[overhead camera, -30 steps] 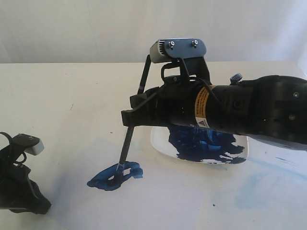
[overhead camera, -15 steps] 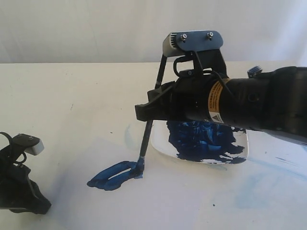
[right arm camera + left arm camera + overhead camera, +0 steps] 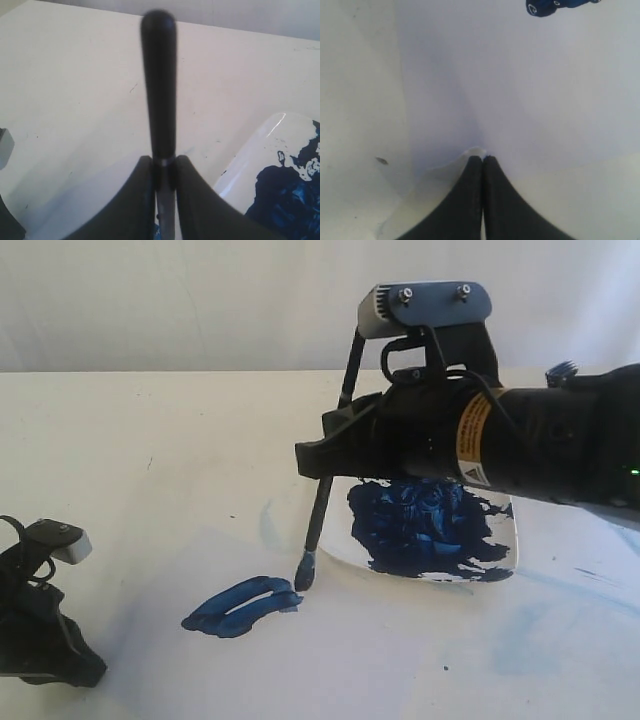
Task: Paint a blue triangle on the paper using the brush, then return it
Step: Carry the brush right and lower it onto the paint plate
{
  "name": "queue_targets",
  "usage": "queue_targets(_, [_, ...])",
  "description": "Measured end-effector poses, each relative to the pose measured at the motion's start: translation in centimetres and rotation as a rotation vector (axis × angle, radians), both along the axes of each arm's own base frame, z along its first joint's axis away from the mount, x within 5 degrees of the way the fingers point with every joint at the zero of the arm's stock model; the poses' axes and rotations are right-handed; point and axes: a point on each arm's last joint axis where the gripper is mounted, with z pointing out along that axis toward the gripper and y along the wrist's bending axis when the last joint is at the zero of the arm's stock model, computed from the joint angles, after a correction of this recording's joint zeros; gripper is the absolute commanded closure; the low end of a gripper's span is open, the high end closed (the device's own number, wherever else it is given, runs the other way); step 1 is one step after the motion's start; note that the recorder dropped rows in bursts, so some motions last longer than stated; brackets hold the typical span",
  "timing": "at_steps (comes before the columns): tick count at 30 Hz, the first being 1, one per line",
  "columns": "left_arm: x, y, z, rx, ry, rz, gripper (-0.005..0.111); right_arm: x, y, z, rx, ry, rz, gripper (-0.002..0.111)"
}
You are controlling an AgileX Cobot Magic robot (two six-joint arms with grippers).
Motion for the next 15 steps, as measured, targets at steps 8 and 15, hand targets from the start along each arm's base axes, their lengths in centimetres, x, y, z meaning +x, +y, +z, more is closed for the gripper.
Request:
queue_targets(8, [0.3,-0.2,0.4,-0.027,0.001,0.005,0.107,-1.2,-1.4,2.8,0.068,-0.068,-0.006,0.108])
queue_targets(15, [0.8,-0.9,3.1,-0.095,-0.038,-0.049,0.107,-2.5,-3.7,5.4,0.098,-0.124,-0.069,0.108])
